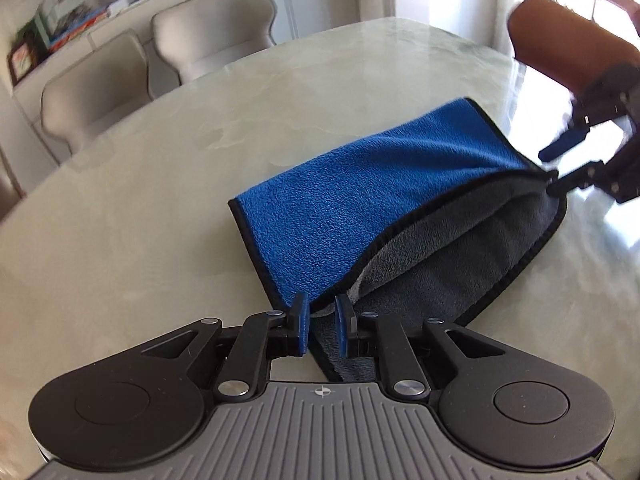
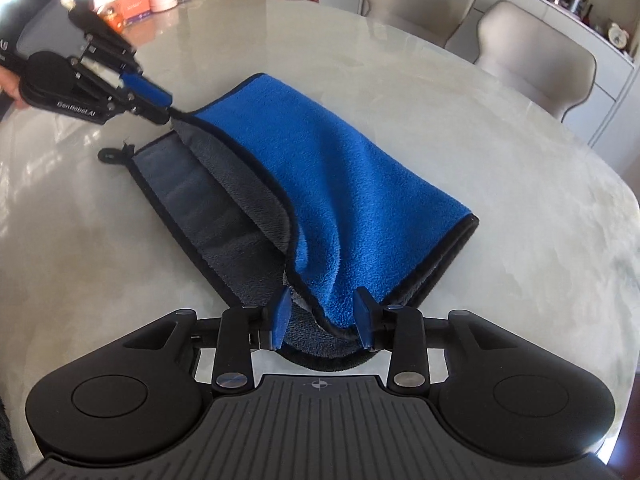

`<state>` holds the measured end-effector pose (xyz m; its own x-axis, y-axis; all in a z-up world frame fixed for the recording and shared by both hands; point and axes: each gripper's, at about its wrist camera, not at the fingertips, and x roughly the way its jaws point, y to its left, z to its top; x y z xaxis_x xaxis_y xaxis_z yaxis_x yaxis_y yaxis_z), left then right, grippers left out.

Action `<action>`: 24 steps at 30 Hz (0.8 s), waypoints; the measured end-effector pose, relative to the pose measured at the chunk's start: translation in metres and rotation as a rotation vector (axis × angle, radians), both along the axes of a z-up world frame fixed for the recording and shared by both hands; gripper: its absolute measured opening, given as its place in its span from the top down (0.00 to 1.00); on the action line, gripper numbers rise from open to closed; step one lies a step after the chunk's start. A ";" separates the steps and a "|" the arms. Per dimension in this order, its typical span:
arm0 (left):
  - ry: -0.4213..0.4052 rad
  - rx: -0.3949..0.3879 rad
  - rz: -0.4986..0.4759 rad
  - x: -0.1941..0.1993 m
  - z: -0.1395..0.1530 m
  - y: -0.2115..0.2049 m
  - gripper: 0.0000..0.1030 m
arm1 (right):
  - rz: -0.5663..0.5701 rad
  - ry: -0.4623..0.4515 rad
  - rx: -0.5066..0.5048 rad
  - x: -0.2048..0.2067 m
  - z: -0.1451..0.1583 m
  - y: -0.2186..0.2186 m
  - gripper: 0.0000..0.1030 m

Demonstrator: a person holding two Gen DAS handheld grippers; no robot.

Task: Fold towel
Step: 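Lift the held edge with both grippers and fold it over the towel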

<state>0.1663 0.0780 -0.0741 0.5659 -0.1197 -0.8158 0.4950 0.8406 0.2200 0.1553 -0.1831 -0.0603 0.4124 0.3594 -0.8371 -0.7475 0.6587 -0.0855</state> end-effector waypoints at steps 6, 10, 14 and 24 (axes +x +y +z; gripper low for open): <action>0.029 -0.005 -0.086 0.004 -0.002 0.001 0.79 | -0.007 0.000 0.001 0.002 -0.006 0.002 0.62; 0.036 0.026 -0.147 0.005 -0.010 -0.005 0.78 | -0.016 0.022 0.033 0.006 -0.006 0.001 0.62; 0.028 0.034 -0.189 0.006 -0.011 -0.007 0.76 | 0.002 0.036 0.037 0.005 -0.007 0.003 0.62; 0.155 0.015 -0.237 0.011 -0.024 -0.002 0.74 | 0.004 0.037 0.019 0.001 -0.011 0.007 0.52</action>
<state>0.1773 0.0756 -0.0984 0.3916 -0.2214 -0.8931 0.7061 0.6947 0.1374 0.1559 -0.1762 -0.0714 0.3799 0.3774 -0.8446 -0.7527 0.6568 -0.0451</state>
